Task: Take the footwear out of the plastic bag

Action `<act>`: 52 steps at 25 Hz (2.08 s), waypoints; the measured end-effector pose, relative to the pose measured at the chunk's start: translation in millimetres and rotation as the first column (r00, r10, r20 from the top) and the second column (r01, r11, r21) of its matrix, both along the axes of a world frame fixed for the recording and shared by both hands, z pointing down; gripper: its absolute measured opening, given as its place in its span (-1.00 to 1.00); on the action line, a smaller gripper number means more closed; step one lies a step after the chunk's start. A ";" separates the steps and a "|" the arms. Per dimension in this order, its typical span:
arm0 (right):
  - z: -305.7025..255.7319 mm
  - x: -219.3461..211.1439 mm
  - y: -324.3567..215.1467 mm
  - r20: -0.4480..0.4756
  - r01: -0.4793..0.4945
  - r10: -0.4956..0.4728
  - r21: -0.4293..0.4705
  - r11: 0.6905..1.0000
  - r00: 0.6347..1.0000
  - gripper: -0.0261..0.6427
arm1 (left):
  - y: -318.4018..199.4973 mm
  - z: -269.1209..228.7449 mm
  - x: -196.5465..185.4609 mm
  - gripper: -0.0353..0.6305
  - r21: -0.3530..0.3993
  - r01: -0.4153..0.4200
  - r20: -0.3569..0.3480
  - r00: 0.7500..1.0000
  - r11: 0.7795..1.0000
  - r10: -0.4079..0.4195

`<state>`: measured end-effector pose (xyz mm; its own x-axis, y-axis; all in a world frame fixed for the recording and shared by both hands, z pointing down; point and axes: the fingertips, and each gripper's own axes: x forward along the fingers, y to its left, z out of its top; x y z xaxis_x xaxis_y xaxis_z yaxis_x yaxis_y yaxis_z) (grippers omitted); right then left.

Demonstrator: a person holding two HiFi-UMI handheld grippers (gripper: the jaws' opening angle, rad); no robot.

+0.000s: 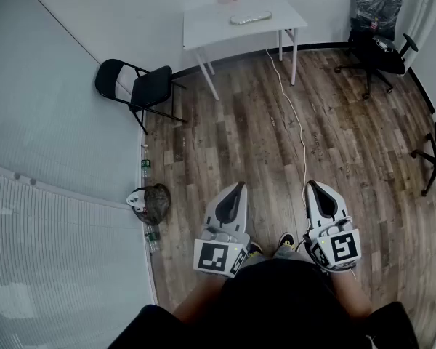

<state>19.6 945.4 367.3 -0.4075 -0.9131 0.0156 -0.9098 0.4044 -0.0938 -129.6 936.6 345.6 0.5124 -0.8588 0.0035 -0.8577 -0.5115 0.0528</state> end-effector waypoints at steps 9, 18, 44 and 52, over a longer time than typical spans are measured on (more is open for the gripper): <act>-4.7 -11.5 4.7 -0.014 0.001 -0.002 -0.008 1.000 1.000 -0.87 | 3.7 -10.3 -15.0 -0.85 -0.001 0.002 -0.021 1.000 1.000 -0.002; -9.4 -60.2 8.7 -0.010 0.068 -0.068 0.027 0.997 0.998 -0.87 | 7.5 -7.9 -60.1 -0.85 0.007 -0.005 -0.054 0.999 1.000 0.005; 5.7 -98.9 -129.6 -0.039 0.053 -0.051 0.048 0.997 0.998 -0.87 | -120.3 29.5 -108.7 -0.85 -0.017 -0.003 -0.057 0.998 1.000 0.002; 17.2 -72.4 -258.0 -0.081 0.069 -0.070 -0.021 0.997 0.994 -0.87 | -261.1 32.9 -77.6 -0.85 -0.065 -0.020 -0.055 0.998 0.998 0.017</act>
